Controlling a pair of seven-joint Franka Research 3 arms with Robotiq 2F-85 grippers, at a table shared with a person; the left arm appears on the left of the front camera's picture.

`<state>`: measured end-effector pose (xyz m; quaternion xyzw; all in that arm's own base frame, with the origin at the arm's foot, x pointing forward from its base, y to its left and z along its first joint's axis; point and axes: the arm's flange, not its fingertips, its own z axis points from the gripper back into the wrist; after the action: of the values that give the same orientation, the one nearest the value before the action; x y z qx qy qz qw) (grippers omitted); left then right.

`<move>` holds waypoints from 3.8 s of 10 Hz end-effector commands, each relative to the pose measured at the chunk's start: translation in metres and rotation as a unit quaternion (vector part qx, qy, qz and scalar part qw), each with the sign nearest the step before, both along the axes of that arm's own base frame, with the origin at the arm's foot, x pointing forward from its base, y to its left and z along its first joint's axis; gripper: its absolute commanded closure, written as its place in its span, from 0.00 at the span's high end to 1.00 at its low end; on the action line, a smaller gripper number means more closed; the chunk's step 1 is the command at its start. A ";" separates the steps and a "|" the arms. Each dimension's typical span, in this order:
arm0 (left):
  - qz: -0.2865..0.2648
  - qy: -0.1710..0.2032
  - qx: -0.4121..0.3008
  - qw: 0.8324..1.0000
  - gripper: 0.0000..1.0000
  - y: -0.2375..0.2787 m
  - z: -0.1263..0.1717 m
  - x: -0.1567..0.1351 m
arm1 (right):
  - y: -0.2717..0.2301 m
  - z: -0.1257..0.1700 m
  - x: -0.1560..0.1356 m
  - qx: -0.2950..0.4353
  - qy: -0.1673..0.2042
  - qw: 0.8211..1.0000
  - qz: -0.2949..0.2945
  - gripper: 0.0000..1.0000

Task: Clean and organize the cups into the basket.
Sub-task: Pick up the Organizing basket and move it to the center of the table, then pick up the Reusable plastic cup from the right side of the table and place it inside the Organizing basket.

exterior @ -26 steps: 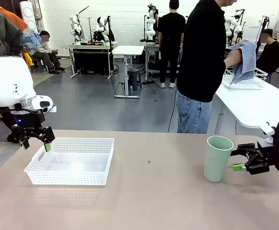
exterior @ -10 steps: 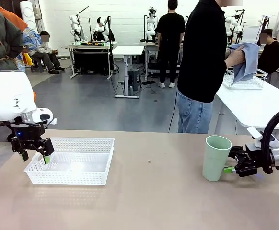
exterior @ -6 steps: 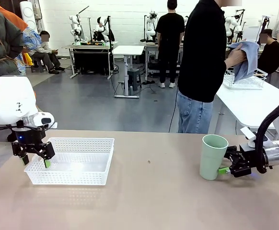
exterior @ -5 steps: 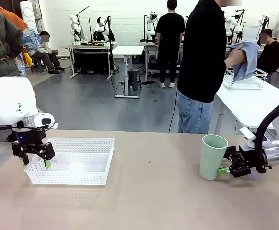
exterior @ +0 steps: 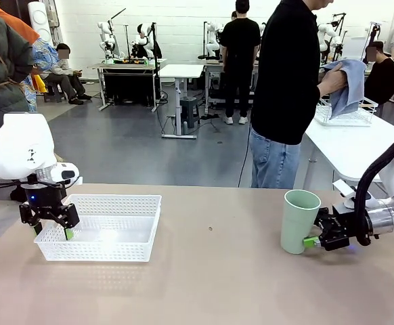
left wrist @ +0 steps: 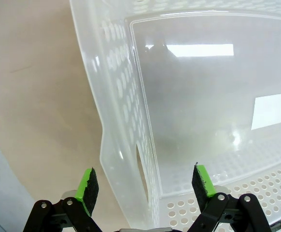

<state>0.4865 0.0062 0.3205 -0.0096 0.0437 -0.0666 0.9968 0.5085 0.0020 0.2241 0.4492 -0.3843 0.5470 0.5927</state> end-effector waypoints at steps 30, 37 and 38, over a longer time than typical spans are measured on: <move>0.019 -0.038 0.007 0.999 0.00 -0.035 0.022 -0.021 | 0.026 0.024 -0.009 0.004 0.039 0.999 -0.013 0.00; 0.033 -0.019 0.062 0.997 0.00 -0.160 0.024 0.020 | -0.005 0.183 -0.077 -0.004 -0.040 0.994 -0.102 0.00; 0.034 -0.015 0.060 0.997 0.00 -0.178 0.023 0.017 | -0.004 0.198 -0.082 -0.007 -0.047 0.993 -0.106 0.00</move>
<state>0.4995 -0.1587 0.3433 0.0333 0.0255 -0.0386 0.9984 0.4314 -0.0114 0.4196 0.3823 -0.4434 0.5222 0.6202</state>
